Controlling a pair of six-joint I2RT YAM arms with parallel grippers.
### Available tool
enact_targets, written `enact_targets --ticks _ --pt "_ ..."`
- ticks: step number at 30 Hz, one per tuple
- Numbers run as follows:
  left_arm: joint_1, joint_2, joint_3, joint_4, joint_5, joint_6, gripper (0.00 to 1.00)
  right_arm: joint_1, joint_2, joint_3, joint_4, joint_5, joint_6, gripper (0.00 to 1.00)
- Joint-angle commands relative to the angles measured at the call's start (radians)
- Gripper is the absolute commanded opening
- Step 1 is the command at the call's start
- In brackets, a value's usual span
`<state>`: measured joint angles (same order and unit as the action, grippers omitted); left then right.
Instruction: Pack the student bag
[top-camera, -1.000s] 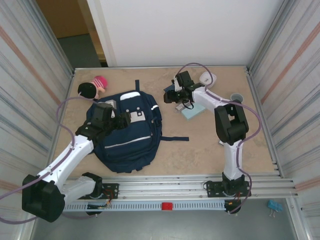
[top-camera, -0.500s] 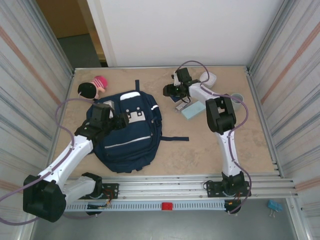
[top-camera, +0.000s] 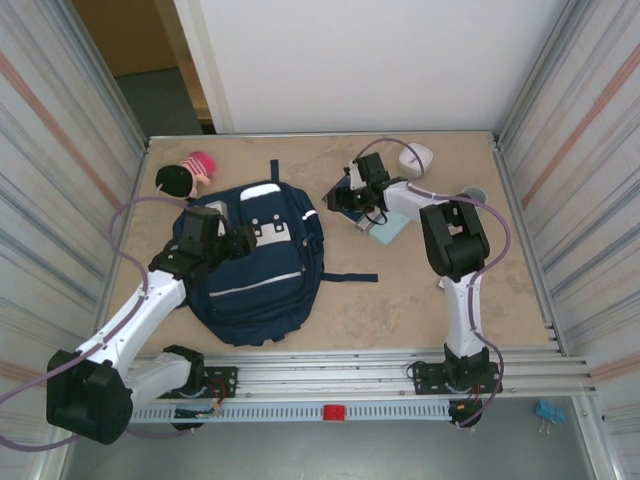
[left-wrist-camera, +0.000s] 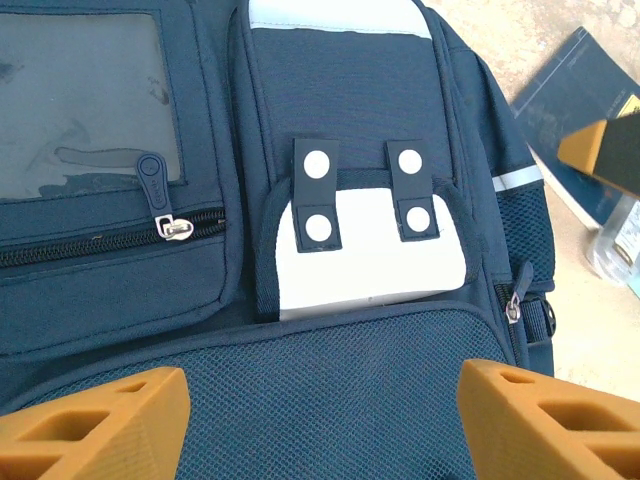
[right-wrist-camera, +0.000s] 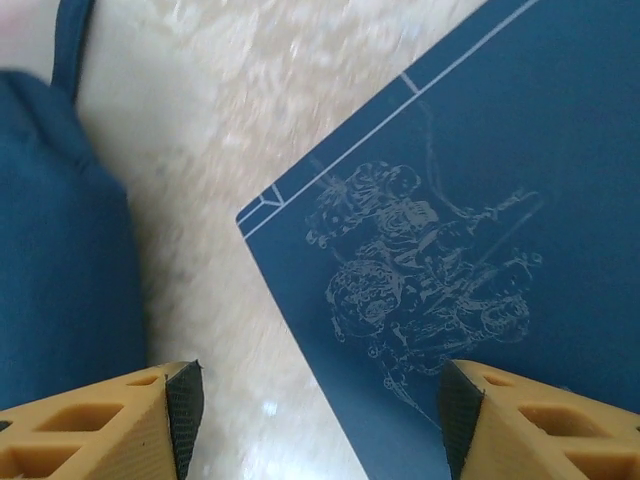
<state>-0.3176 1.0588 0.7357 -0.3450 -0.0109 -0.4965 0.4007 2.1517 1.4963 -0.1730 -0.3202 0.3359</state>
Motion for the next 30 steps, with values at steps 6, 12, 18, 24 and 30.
enact_targets --ticks 6,12,18,24,30 --pt "-0.006 -0.050 -0.027 -0.005 0.014 -0.011 0.71 0.010 -0.152 -0.245 -0.008 -0.071 0.030 0.62" --pt "-0.036 -0.086 -0.071 0.014 -0.009 -0.022 0.71 0.061 -0.274 -0.424 0.007 -0.070 0.057 0.62" --pt "-0.058 -0.079 -0.088 0.037 0.016 -0.047 0.70 0.132 -0.398 -0.560 -0.036 -0.038 0.083 0.62" --pt "-0.108 -0.055 -0.071 0.085 0.052 -0.047 0.69 0.157 -0.530 -0.665 -0.112 0.009 0.127 0.63" --pt "-0.190 0.030 -0.036 0.139 0.069 -0.071 0.68 0.148 -0.640 -0.739 -0.154 0.006 0.166 0.64"
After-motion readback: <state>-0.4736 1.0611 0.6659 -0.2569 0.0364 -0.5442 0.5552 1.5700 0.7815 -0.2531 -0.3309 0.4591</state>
